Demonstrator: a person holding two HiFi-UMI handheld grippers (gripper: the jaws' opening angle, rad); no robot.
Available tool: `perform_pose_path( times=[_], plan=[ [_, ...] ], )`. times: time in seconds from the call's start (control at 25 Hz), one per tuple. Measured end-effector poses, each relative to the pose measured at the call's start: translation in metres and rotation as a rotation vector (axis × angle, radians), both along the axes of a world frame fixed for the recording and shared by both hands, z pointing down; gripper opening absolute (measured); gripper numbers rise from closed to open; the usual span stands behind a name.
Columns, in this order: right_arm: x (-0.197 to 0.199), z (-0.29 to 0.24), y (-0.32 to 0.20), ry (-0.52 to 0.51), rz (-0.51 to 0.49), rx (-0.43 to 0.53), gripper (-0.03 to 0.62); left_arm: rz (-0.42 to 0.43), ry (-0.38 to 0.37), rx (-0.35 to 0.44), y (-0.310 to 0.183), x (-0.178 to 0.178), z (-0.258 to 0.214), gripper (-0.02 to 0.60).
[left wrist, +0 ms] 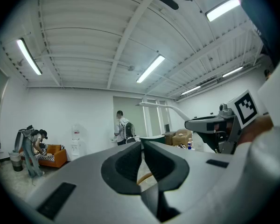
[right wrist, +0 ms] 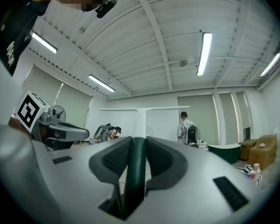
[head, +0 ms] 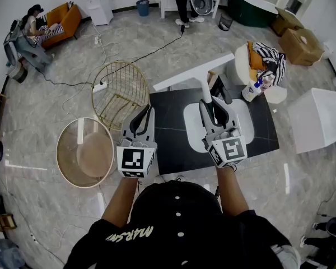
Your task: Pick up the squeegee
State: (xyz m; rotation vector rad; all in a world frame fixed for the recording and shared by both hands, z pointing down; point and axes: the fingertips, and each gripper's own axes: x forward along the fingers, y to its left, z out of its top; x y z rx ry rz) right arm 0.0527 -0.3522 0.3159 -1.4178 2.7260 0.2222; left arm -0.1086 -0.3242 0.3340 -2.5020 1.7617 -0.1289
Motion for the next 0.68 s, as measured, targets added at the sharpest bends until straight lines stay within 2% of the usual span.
perform_pose_path(
  times=[0.68],
  plan=[
    [-0.0038, -0.0008, 0.003, 0.012, -0.002, 0.0, 0.087, -0.001, 0.004, 0.009, 0.0037, -0.0011, -0.0033, 0.025]
  ],
)
